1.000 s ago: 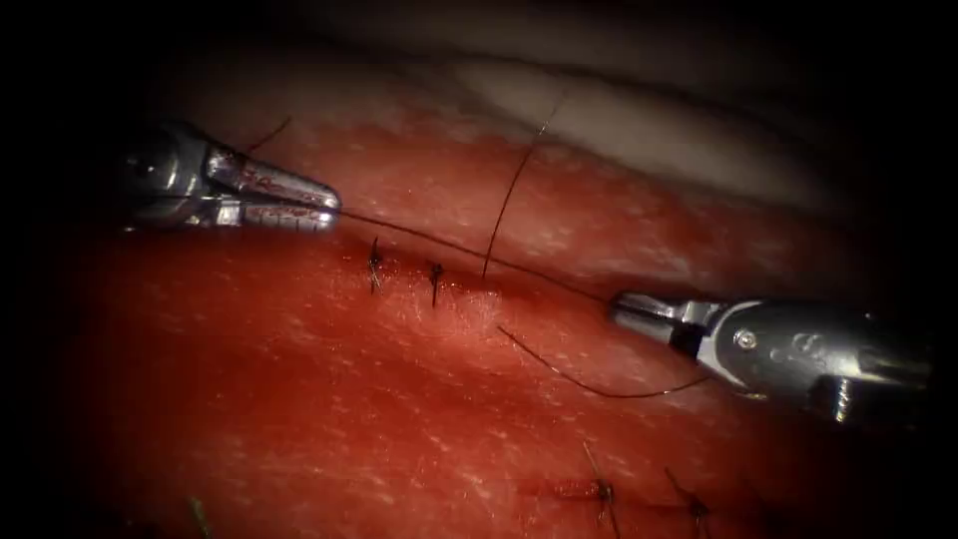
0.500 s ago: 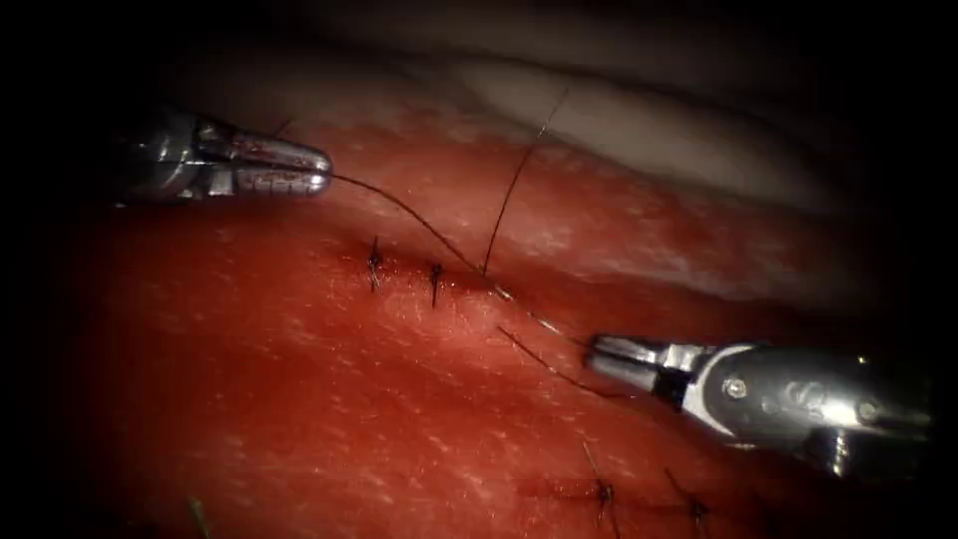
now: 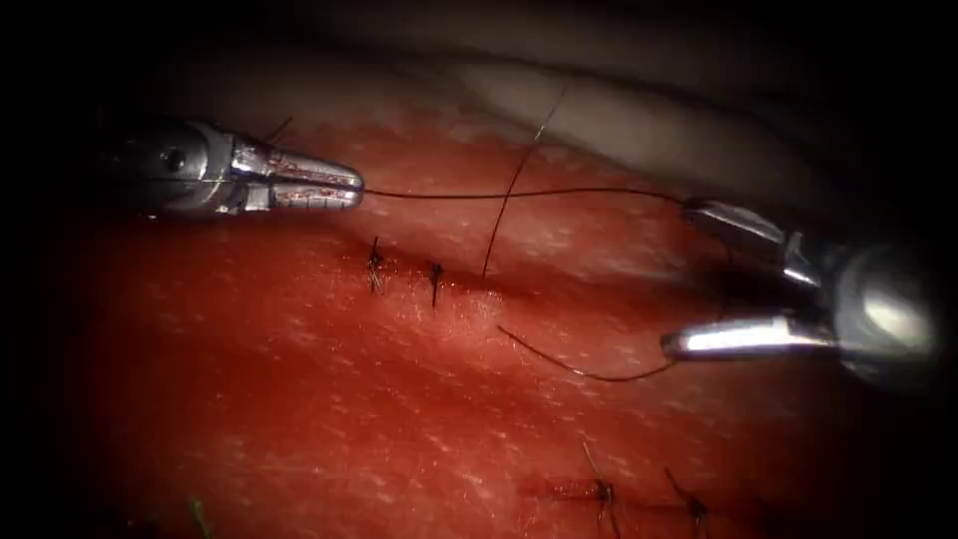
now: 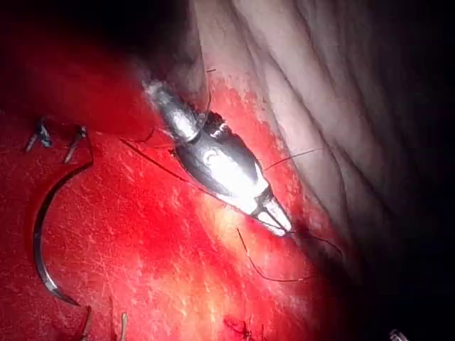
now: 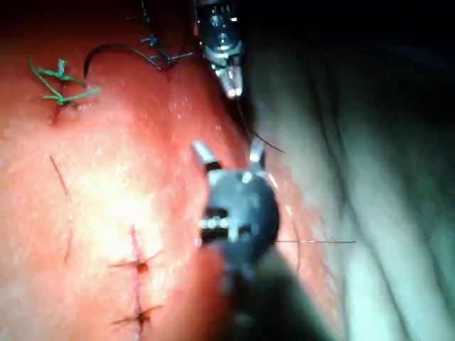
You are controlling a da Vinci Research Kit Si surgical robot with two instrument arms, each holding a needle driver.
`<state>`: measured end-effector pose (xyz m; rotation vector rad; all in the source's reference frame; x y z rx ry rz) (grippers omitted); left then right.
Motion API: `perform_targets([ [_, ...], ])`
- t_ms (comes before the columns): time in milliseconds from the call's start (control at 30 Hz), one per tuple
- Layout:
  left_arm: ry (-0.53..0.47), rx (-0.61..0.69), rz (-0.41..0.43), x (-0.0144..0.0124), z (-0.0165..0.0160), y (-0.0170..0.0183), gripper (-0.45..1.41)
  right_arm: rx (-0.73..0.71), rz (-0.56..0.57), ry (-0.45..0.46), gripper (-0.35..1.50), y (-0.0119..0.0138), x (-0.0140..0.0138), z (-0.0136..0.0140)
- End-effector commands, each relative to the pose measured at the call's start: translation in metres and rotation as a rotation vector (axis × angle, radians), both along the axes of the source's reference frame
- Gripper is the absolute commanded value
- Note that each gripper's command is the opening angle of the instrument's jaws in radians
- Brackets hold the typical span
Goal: Wound Closure
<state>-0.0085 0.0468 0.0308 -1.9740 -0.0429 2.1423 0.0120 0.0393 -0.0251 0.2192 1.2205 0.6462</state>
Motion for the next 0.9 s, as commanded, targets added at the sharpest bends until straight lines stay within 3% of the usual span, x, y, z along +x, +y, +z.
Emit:
perform_targets([
  [33, -0.017, -0.006, 0.017, -0.0007, 0.0005, -0.0005, -0.35, -0.022, 0.009, 0.01, 1.04, 0.0018, -0.0006, 0.0011],
  [67, -0.026, -0.006, 0.03, -0.0008, 0.0005, -0.0006, -0.35, -0.058, -0.002, 0.012, 0.42, 0.0023, -0.001, 0.0017],
  [100, -0.034, -0.013, 0.045, -0.0008, 0.0005, -0.0007, -0.35, -0.07, -0.009, 0.012, -0.06, 0.0028, -0.0012, 0.0023],
  [133, -0.047, -0.019, 0.065, -0.0009, 0.0004, -0.0008, -0.35, -0.078, -0.011, 0.014, -0.35, 0.0034, -0.0015, 0.0032],
  [200, -0.076, -0.032, 0.101, -0.0009, 0.0, -0.001, -0.35, -0.091, -0.024, 0.006, -0.35, 0.005, -0.0018, 0.0055],
  [333, -0.127, -0.046, 0.156, -0.0008, -0.0015, -0.0012, -0.35, -0.125, -0.046, -0.02, -0.35, 0.0082, -0.0027, 0.0134],
  [533, -0.182, -0.058, 0.188, -0.0005, -0.0024, -0.0009, -0.35, -0.156, -0.154, -0.067, -0.35, 0.0053, -0.0003, 0.0225],
  [700, -0.223, -0.076, 0.161, -0.0005, -0.0024, 0.0006, -0.35, -0.154, -0.254, -0.023, -0.35, 0.0022, 0.0033, 0.0259],
  [900, -0.088, -0.106, 0.028, -0.0039, 0.0026, 0.0016, -0.35, -0.147, -0.289, 0.064, -0.35, 0.0003, 0.0079, 0.0251],
])
